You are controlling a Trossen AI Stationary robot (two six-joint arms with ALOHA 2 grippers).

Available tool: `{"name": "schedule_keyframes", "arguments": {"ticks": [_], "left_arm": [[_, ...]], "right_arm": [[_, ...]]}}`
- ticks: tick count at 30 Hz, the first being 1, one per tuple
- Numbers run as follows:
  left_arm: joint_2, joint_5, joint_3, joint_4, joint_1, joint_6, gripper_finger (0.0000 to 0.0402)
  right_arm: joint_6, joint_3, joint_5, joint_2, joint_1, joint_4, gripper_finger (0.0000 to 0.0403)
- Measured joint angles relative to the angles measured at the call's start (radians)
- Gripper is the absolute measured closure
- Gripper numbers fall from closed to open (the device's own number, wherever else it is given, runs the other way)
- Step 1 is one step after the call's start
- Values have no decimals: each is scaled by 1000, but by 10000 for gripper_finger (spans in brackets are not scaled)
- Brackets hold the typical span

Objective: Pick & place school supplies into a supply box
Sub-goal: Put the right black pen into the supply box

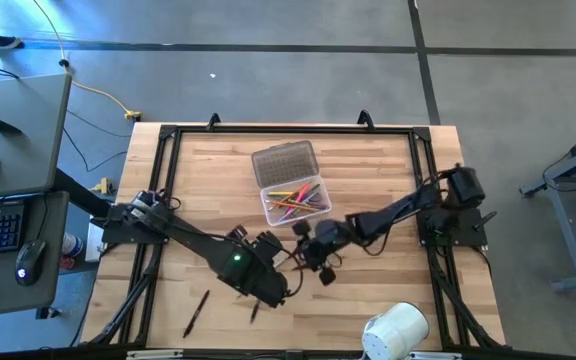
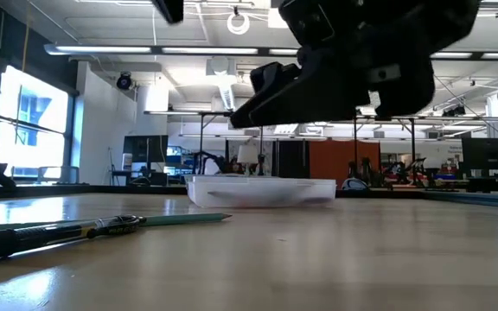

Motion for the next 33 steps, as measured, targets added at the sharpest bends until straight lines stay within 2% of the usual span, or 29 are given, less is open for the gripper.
{"name": "schedule_keyframes", "arguments": {"ticks": [2,6,12,16,24,28,33], "left_arm": [[-4,-63,56,-76,-18,14,341],[-72,-180,92,-27,-53,149,341],[-139,-312,106,-68,-96,131,341],[-154,-323,106,-68,-113,124,341],[-147,-284,76,-68,-117,108,341],[-147,-300,61,-68,-117,101,341],[-147,-286,59,-68,-117,100,341]], "right_arm": [[-11,9,-3,62,17,79,272],[-1,95,-10,186,26,136,272],[-4,298,-29,363,-1,-33,272],[-24,372,-43,428,-23,-71,272],[17,368,-82,447,-45,-67,272],[55,365,-99,450,-40,-13,272],[3,362,-119,452,-23,73,272]]}}
